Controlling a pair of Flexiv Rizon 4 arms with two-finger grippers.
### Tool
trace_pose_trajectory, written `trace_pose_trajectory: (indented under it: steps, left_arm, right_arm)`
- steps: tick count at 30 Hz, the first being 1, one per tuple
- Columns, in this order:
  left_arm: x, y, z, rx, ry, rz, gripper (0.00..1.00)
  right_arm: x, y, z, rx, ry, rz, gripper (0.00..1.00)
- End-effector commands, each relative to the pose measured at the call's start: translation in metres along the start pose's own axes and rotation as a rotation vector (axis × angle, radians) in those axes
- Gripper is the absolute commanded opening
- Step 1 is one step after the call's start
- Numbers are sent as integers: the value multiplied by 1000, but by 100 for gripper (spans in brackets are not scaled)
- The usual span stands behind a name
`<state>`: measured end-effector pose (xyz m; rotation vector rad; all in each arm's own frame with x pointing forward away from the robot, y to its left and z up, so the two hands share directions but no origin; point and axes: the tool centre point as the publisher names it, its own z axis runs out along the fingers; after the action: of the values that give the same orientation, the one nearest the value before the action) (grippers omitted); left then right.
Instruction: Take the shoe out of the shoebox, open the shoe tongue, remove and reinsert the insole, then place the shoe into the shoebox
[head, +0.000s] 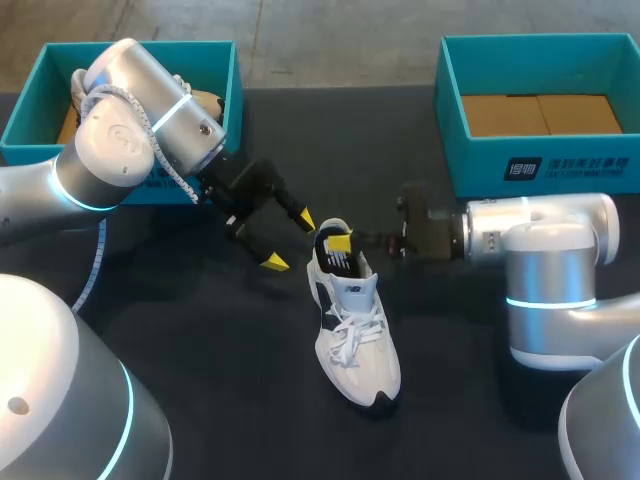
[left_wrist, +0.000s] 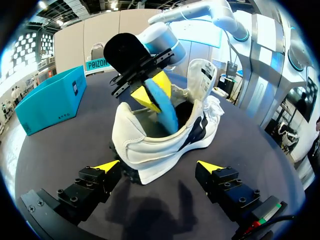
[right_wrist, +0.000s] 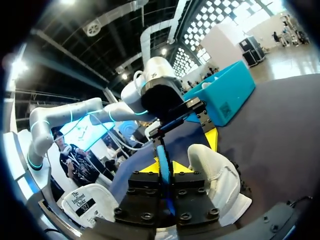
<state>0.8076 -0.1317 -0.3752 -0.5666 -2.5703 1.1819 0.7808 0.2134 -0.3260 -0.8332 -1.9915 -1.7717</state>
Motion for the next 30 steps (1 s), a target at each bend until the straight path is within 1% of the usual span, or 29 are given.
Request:
trace_pose_trajectory:
  steps: [1, 6, 9, 16, 19, 22, 24, 25, 28, 30]
  left_arm:
    - [0, 0, 0, -2, 0, 0, 100]
    - [0, 0, 0, -2, 0, 0, 100]
    - [0, 0, 0, -2, 0, 0, 100]
    - [0, 0, 0, -2, 0, 0, 100]
    - [0, 0, 0, -2, 0, 0, 100]
    - [0, 0, 0, -2, 0, 0, 100]
    - [0, 0, 0, -2, 0, 0, 100]
    - [0, 0, 0, -2, 0, 0, 100]
    - [0, 0, 0, -2, 0, 0, 100]
    - [0, 0, 0, -2, 0, 0, 100]
  right_arm:
    - [-5, -3, 3, 3, -4, 21, 0]
    - [-10, -11, 4, 22, -7, 59, 0]
    - [-9, -18, 3, 33, -9, 80, 0]
    - [-6, -31, 2, 103, -39, 132, 0]
    - [-5, -35, 1, 112, -41, 137, 0]
    - [0, -33, -1, 93, -45, 110, 0]
    - [3, -28, -1, 78, -44, 82, 36]
    - [5, -26, -1, 72, -48, 70, 42]
    - [9, -20, -1, 51, -49, 31, 56]
    - [11, -17, -1, 41, -47, 9, 62]
